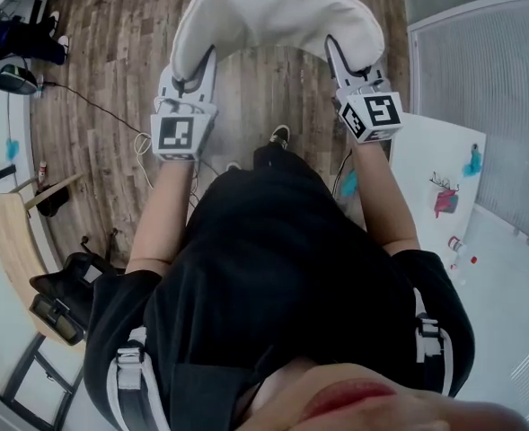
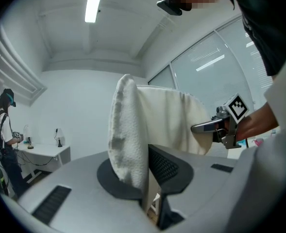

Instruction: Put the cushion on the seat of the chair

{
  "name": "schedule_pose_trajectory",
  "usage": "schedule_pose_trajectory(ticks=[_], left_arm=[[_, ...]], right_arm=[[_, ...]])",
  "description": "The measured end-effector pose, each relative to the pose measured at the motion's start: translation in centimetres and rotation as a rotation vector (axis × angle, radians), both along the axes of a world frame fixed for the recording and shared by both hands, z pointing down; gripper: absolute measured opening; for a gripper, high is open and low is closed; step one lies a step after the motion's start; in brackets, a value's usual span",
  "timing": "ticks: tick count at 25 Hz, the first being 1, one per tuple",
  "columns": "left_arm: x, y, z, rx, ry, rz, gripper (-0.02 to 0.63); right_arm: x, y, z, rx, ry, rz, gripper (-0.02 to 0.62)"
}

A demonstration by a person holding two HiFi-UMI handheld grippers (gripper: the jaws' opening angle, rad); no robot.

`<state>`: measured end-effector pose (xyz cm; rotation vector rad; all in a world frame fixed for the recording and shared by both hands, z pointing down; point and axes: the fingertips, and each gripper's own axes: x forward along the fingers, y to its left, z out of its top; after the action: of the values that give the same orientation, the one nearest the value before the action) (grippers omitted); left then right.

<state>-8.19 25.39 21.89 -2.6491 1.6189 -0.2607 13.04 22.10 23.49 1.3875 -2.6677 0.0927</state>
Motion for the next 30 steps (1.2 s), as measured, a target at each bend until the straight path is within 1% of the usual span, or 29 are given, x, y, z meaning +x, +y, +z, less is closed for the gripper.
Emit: schedule_pose_trajectory(ticks=[6, 9, 15, 19, 23, 30], left_arm=[[3.7, -2.3, 0.9, -0.019, 0.001, -0.014, 0.06], [4.6, -3.7, 0.9, -0.012, -0.002, -0.023, 0.06], [6.1, -5.9, 1.3, -0.025, -0.01, -0.029, 0.06], [6.7, -7.5, 1.6, -0.019, -0.01, -0.023, 0.059], [6.8, -9.9, 1.9, -0.019, -0.003, -0.01, 0.06], [4.8, -17.1, 3.8, -0.011, 0.008, 0.029, 0.06]], right_arm=[[3.9, -2.4, 1.0, -0.016, -0.006, -0.02, 0.054], [4.7, -3.7, 1.3, -0.021, -0.011, -0.032, 0.054], [6.2, -6.0, 2.1, -0.039, -0.021, -0.036, 0.054], [6.9, -7.4, 2.5, -0.047, -0.031, -0.035, 0.054], [7.1, -8.9, 2.7, -0.064, -0.011, -0.027, 0.054], [5.5, -15.4, 4.4, -0.085, -0.013, -0.007, 0.054]])
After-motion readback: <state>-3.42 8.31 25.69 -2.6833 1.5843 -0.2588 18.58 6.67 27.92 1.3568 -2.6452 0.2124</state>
